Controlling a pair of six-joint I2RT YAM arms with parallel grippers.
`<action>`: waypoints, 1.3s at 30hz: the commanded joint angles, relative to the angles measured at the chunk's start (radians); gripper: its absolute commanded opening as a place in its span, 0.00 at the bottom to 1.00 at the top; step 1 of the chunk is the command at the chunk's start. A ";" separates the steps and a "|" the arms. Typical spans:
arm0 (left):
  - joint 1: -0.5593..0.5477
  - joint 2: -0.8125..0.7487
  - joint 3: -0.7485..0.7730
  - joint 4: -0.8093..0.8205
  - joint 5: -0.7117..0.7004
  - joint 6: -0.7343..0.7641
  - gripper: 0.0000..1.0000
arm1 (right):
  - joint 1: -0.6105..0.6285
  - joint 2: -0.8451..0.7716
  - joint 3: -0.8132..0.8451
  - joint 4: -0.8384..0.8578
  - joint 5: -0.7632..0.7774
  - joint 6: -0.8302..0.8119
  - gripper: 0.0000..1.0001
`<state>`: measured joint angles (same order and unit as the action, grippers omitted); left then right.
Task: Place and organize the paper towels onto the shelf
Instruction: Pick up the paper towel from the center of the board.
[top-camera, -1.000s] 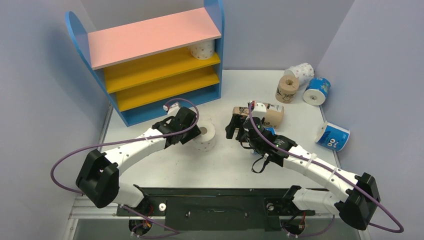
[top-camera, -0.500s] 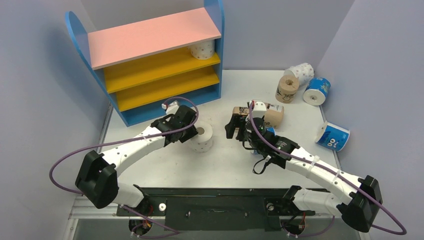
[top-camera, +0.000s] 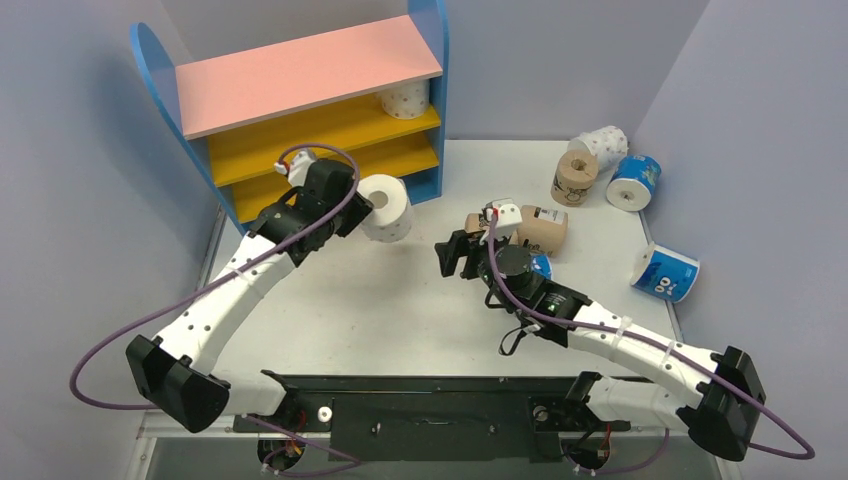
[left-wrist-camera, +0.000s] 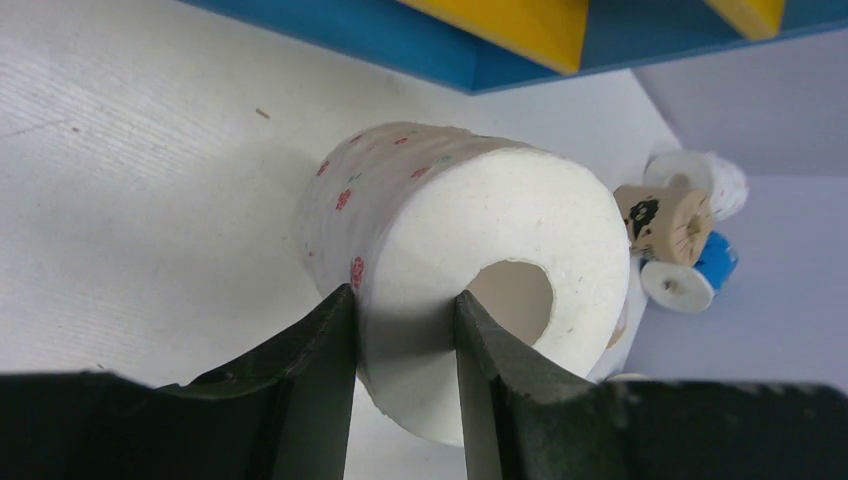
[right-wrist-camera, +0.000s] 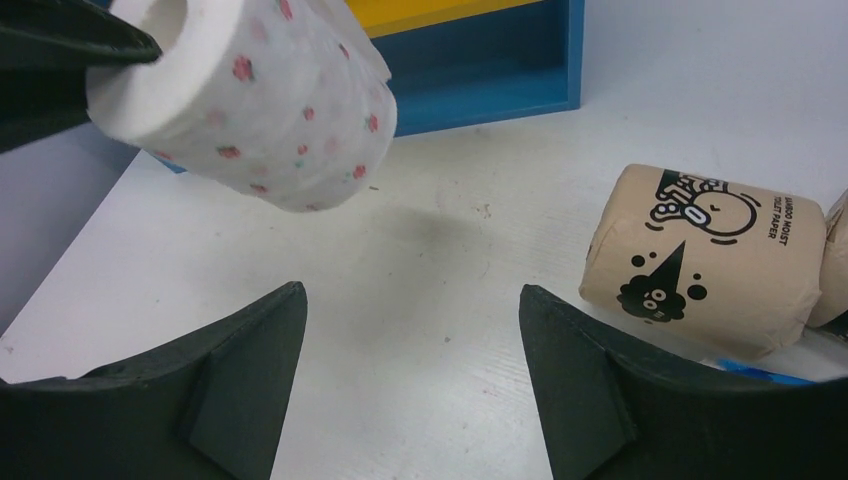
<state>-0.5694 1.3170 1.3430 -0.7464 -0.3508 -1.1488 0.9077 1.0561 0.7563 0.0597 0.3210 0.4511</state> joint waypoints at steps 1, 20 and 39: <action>0.054 -0.021 0.130 -0.022 -0.039 -0.067 0.08 | 0.003 0.027 0.031 0.157 0.013 -0.052 0.73; 0.166 0.236 0.600 -0.160 -0.029 -0.058 0.01 | 0.005 0.314 0.077 0.559 -0.078 -0.159 0.74; 0.205 0.331 0.762 -0.220 -0.008 -0.037 0.00 | 0.006 0.407 0.070 0.734 -0.040 -0.178 0.73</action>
<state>-0.3737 1.6516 2.0487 -0.9936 -0.3325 -1.1568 0.9115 1.4712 0.7971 0.7082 0.2592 0.2913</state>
